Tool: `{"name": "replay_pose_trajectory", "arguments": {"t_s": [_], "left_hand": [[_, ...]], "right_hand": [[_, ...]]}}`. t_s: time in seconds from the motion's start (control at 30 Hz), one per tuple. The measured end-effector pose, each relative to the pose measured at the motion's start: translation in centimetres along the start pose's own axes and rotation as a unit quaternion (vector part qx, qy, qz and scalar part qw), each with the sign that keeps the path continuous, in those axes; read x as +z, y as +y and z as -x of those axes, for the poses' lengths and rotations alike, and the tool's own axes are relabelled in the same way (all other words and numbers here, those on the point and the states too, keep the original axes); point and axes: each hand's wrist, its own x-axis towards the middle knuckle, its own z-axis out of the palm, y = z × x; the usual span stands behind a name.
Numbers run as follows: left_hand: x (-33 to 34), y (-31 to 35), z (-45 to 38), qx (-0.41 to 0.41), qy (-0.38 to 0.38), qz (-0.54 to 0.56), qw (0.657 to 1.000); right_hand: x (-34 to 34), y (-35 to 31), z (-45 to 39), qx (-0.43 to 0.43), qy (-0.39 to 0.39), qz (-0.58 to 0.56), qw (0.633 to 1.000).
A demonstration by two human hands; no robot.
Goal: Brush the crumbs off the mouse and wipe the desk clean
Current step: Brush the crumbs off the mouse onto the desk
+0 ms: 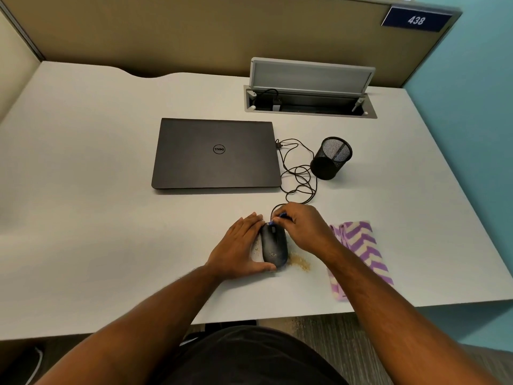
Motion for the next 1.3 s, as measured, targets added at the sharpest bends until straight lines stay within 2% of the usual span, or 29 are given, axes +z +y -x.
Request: {"name": "replay_pose_trajectory", "arguments": {"t_s": [0.13, 0.23, 0.3, 0.47, 0.6, 0.73, 0.83, 0.93, 1.0, 1.1, 1.2, 1.23, 1.3], "left_hand": [[0.0, 0.1, 0.0, 0.004, 0.003, 0.005, 1.0], [0.0, 0.0, 0.0, 0.001, 0.0, 0.007, 1.0], [0.0, 0.1, -0.1, 0.002, 0.005, 0.003, 1.0], [-0.1, 0.2, 0.0, 0.004, 0.008, 0.005, 1.0], [0.0, 0.1, 0.0, 0.002, 0.009, 0.01, 1.0], [0.0, 0.2, 0.1, 0.005, 0.009, 0.005, 1.0], [-0.2, 0.3, 0.1, 0.001, 0.003, 0.007, 1.0], [-0.1, 0.2, 0.0, 0.0, 0.009, 0.022, 1.0], [0.0, 0.1, 0.0, 0.003, 0.008, 0.009, 1.0], [0.1, 0.0, 0.0, 0.005, 0.006, -0.005, 1.0], [0.1, 0.0, 0.0, 0.002, 0.001, -0.001, 1.0], [0.1, 0.0, 0.0, 0.003, 0.003, 0.001, 1.0], [0.0, 0.1, 0.0, 0.003, 0.006, 0.0, 1.0]], "right_hand": [[0.9, -0.2, 0.3, -0.004, -0.059, -0.01, 0.998], [0.9, -0.6, 0.3, -0.016, -0.053, -0.021, 0.998], [0.7, -0.8, 0.1, -0.033, -0.045, 0.01, 0.998], [0.4, -1.4, -0.1, -0.034, -0.116, 0.037, 0.992], [0.0, -1.7, -0.1, -0.032, -0.072, -0.002, 0.997], [0.6, -1.6, 0.3, -0.025, -0.11, 0.062, 0.992], [0.7, -1.8, 0.5, -0.026, -0.13, 0.05, 0.99], [0.2, -1.9, 0.5, -0.023, -0.079, -0.027, 0.996], [0.1, -1.7, 0.4, -0.021, -0.053, -0.018, 0.998], [0.4, -1.5, 0.7, -0.001, -0.082, 0.026, 0.996], [0.8, -1.3, 0.8, 0.013, -0.124, 0.008, 0.992], [0.8, -1.3, 0.8, 0.014, -0.122, -0.011, 0.992], [0.7, -1.2, 0.7, 0.024, -0.063, -0.067, 0.995]]}}
